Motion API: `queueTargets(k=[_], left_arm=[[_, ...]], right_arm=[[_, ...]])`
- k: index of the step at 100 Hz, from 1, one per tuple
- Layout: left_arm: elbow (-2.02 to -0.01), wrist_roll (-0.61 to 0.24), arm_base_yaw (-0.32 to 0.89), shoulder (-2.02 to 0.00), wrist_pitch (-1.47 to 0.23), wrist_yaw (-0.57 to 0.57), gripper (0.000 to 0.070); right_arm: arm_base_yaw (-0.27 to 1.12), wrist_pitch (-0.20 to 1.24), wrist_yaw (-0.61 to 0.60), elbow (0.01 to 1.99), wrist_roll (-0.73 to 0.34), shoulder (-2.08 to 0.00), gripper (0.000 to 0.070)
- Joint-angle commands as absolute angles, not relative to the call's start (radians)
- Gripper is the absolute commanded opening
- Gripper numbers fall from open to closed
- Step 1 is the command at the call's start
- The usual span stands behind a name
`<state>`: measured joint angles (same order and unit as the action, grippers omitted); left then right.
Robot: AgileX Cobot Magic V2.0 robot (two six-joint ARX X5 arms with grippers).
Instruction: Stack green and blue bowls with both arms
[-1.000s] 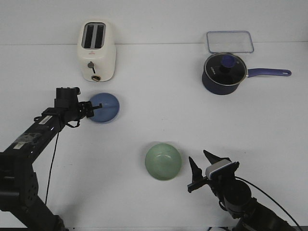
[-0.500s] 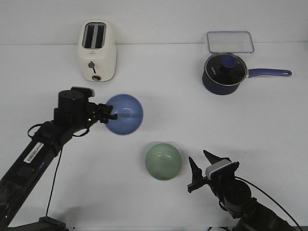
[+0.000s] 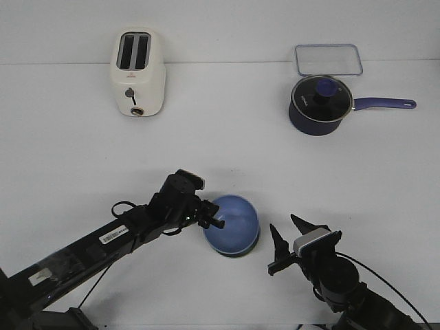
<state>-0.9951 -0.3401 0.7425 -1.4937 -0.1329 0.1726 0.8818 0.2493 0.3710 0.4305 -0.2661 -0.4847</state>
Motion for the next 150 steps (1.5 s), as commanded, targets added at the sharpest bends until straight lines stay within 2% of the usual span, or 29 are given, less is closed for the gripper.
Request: queueTargets(k=[1,8,23,31,45,60,67,76,89,92,95,98,99,100,102,106,120,125,150], left_arm=[[-1.013,-0.358,0.753,-1.518,-0.127,0.172,0.0015],[-1.013,-0.358,0.757,-1.522,-0.129,0.173,0.0046],[-1.017,-0.357,0.759,-1.508,-0.129,0.173,0.0345],[-1.019,-0.349,0.752,-1.473,-0.134,0.173,0.0378],[-1.019,-0.305,0.719,-1.322,-0.175,0.139,0.0378],[-1.011,-0.224,0.672,-1.071,-0.315,-0.001,0.0378],[-0.968,-0.211,0.662,-0.960,-0.348,-0.045,0.0378],[-0.851,-0.227,0.658,-0.822,-0.341,-0.102,0.0378],[-0.660,-0.312,0.658,-0.672,-0.295,-0.165,0.0374],[-0.623,-0.325,0.658,-0.648,-0.285,-0.165,0.0361],[-0.591,-0.331,0.658,-0.627,-0.278,-0.165,0.0309],[-0.566,-0.334,0.658,-0.612,-0.275,-0.165,0.0202],[-0.555,-0.334,0.658,-0.606,-0.276,-0.165,0.0131],[-0.552,-0.334,0.658,-0.604,-0.276,-0.165,0.0106],[-0.540,-0.334,0.658,-0.597,-0.276,-0.165,0.0000],[-0.523,-0.334,0.658,-0.589,-0.274,-0.165,0.0018],[-0.519,-0.302,0.658,-0.587,-0.262,-0.165,0.0015],[-0.519,-0.307,0.658,-0.583,-0.262,-0.164,0.0015],[-0.519,-0.303,0.658,-0.546,-0.237,-0.164,0.0015]], right_arm=[[0.891,0.240,0.374,0.432,-0.260,-0.486,0.0387],[0.891,0.241,0.374,0.432,-0.260,-0.486,0.0387],[0.891,0.247,0.375,0.432,-0.260,-0.486,0.0387],[0.891,0.247,0.375,0.432,-0.260,-0.485,0.0388],[0.891,0.247,0.374,0.432,-0.260,-0.485,0.0388],[0.891,0.246,0.374,0.432,-0.262,-0.485,0.0388],[0.891,0.247,0.367,0.432,-0.262,-0.485,0.0387],[0.891,0.247,0.366,0.432,-0.262,-0.485,0.0387],[0.891,0.245,0.367,0.432,-0.261,-0.485,0.0385],[0.891,0.246,0.367,0.432,-0.261,-0.485,0.0364],[0.891,0.247,0.367,0.432,-0.261,-0.485,0.0296],[0.891,0.247,0.367,0.432,-0.261,-0.485,0.0178],[0.891,0.248,0.367,0.432,-0.261,-0.485,0.0131],[0.891,0.248,0.367,0.432,-0.261,-0.485,0.0083],[0.891,0.248,0.366,0.432,-0.260,-0.485,0.0000],[0.891,0.246,0.367,0.432,-0.260,-0.485,0.0012],[0.891,0.246,0.367,0.432,-0.266,-0.485,0.0010],[0.891,0.245,0.366,0.432,-0.294,-0.485,0.0010],[0.891,0.210,0.367,0.432,-0.290,-0.485,0.0010]])
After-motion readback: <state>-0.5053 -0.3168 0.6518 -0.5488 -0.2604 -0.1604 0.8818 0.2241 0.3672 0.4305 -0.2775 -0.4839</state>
